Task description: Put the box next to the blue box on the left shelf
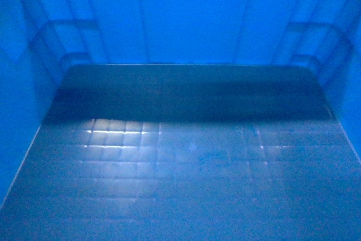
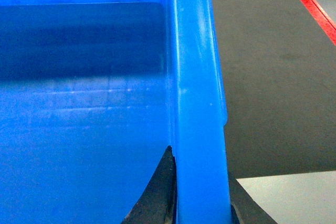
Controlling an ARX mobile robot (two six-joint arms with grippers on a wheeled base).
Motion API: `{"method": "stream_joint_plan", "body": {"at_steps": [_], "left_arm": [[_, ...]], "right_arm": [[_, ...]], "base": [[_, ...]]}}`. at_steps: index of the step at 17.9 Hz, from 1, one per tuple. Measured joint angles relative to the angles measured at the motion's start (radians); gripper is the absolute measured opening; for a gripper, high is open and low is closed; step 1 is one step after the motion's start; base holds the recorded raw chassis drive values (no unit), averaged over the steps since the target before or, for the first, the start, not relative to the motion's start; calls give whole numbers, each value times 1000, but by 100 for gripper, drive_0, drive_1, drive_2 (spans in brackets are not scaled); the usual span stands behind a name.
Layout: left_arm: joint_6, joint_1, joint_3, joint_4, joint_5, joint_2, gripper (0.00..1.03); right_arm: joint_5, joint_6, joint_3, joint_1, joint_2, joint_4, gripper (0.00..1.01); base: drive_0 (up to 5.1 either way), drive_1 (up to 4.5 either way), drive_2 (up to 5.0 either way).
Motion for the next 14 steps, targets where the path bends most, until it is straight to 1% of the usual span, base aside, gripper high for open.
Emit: {"method": "stream_joint_plan", "body": {"at_steps": [14], "left_arm": [[-2, 0, 0, -1, 2, 0, 9]], "right_arm": [[2, 0, 0, 0, 0, -2, 10]], "base": [[-153, -153, -153]]}}
